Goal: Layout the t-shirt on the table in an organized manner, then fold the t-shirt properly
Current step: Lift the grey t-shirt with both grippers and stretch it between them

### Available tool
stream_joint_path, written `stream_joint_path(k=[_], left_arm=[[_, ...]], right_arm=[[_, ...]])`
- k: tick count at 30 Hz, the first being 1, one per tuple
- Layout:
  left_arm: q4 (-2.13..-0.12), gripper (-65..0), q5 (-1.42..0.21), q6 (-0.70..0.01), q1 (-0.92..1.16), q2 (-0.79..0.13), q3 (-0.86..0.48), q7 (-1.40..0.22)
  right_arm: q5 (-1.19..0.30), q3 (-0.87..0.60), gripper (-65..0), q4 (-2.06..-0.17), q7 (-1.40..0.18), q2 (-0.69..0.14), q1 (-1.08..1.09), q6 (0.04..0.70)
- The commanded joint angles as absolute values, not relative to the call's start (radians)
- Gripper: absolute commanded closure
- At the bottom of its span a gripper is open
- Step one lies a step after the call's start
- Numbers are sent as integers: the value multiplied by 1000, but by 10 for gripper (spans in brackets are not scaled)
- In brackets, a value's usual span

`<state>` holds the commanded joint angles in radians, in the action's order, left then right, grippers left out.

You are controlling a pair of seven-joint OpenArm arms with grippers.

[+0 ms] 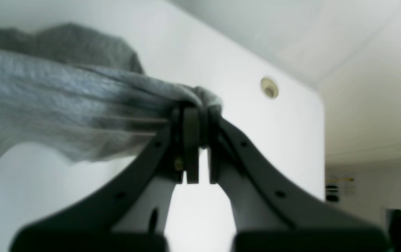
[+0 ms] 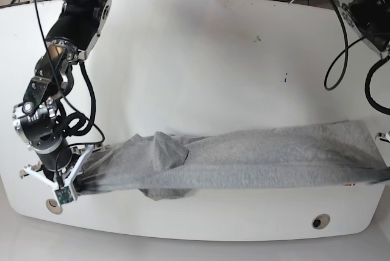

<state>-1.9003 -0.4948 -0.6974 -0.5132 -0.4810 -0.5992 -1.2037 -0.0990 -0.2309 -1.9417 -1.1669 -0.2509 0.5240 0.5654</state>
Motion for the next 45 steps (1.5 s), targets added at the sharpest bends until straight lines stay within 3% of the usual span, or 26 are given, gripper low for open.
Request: stream_joint_path(k=[6, 12, 22, 29, 35, 45], left_arm=[[-1847, -3, -492, -694, -727, -484, -470, -1204], [-1730, -4, -492, -634, -944, -484, -418, -1204], [-1504, -4, -492, -627, -1305, -504, -341, -1204], [-1395, -4, -493, -625, -1309, -503, -326, -1204], [-1403, -4, -496, -628, -1309, -509, -326, -1204], [-1590, -4, -499, -631, -1018, -539, -360, -1300]], right_arm=[[-94, -197, -6, -1814, -1167, -251, 697, 565], [-96, -179, -6, -1656, -1162, -262, 886, 565], [-96, -85, -6, -1376, -1116, -285, 1202, 565], [-101, -22, -6, -1346, -1118, -305, 1279, 565], [-101, -24, -6, -1353, -1130, -308, 1214, 564], [-102, -82, -6, -1538, -1227, -303, 986, 565]])
